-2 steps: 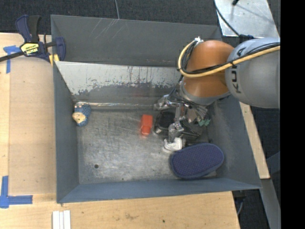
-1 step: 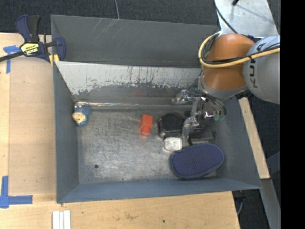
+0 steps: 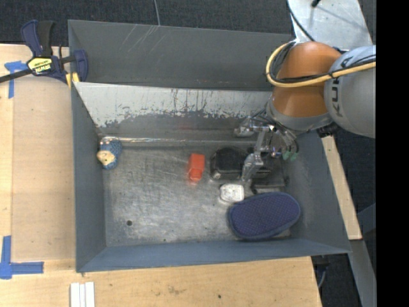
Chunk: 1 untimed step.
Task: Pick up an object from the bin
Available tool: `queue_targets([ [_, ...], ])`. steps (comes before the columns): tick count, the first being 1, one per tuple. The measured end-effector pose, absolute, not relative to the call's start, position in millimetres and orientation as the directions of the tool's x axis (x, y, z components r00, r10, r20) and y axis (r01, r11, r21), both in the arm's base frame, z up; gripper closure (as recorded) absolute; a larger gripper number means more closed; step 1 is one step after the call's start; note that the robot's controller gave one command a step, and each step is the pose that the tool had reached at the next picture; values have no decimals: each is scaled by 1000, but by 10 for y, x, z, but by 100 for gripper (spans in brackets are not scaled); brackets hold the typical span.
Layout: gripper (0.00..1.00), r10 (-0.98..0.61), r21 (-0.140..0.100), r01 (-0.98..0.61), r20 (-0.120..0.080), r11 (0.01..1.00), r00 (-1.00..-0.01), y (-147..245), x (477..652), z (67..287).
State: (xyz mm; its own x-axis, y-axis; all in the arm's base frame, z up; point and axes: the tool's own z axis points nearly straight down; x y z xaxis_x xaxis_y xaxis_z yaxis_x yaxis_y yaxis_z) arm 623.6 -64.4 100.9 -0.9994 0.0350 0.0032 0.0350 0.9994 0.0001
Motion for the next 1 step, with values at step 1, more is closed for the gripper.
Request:
queue_targets([
  [1,0,287,-7,287,4,958,-958,-627,6232,883],
])
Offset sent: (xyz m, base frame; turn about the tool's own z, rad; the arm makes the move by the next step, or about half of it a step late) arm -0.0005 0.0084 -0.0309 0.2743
